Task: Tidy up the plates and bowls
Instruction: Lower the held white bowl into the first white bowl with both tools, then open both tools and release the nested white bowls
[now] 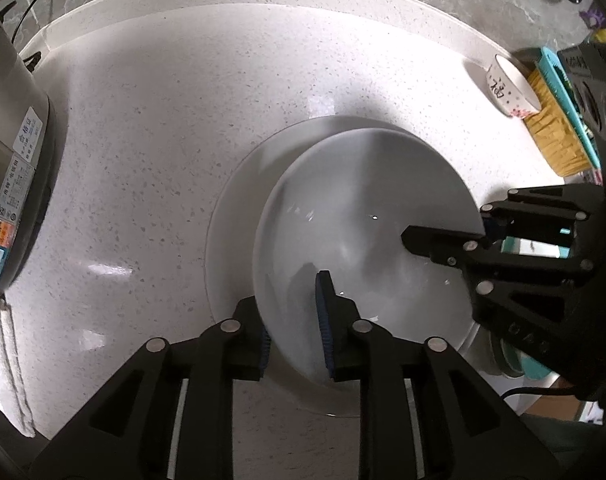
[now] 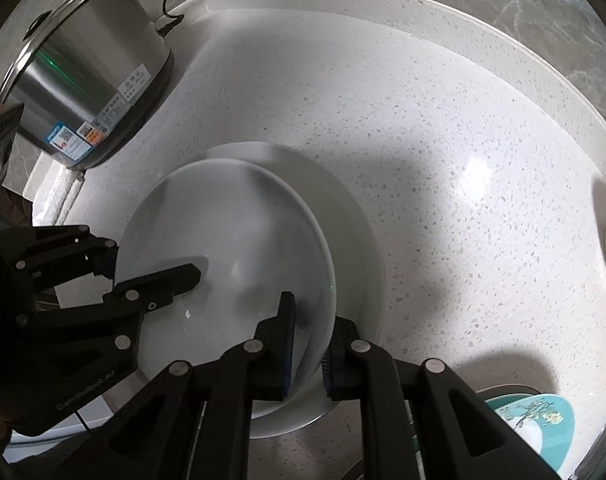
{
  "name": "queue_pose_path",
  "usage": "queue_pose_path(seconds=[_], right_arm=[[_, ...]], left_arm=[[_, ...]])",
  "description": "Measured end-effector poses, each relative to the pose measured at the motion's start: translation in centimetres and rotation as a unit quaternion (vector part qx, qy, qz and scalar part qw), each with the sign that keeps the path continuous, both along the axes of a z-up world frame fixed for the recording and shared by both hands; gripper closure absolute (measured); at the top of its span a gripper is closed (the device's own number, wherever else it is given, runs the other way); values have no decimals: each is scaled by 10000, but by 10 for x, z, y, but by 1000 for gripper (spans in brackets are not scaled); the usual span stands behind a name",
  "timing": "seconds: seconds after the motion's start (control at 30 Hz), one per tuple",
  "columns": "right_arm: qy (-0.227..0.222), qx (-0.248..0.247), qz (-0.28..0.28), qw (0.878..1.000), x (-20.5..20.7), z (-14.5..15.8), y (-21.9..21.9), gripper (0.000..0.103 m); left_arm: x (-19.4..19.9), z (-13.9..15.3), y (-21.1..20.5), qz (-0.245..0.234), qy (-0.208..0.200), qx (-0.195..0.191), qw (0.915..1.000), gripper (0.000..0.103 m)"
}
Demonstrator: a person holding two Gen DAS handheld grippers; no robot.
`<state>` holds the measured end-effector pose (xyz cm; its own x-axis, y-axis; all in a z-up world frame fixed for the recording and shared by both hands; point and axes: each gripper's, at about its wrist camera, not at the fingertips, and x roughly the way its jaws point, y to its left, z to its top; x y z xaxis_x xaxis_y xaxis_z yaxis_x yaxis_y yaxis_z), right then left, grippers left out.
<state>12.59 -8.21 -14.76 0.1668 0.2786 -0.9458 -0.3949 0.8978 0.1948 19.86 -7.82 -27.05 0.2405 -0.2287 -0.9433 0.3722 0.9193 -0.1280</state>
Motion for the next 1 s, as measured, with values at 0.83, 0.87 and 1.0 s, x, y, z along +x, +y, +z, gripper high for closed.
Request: queue_pose_path(seconds=[0.83,0.87,1.0], right_arm=[[-172,98,-136,9997,-3,5,-7,88],[-182,126,-161,9996,-4,6,-8,88],[-181,148,-166,9996,-4,6,-9,88]], left_arm=[[-14,23,0,-33,-249,-291,9993,38],[-14,25,1,-52,-240,-336,9991,36],[-16,27,3,-61,-236,-373,9990,36]])
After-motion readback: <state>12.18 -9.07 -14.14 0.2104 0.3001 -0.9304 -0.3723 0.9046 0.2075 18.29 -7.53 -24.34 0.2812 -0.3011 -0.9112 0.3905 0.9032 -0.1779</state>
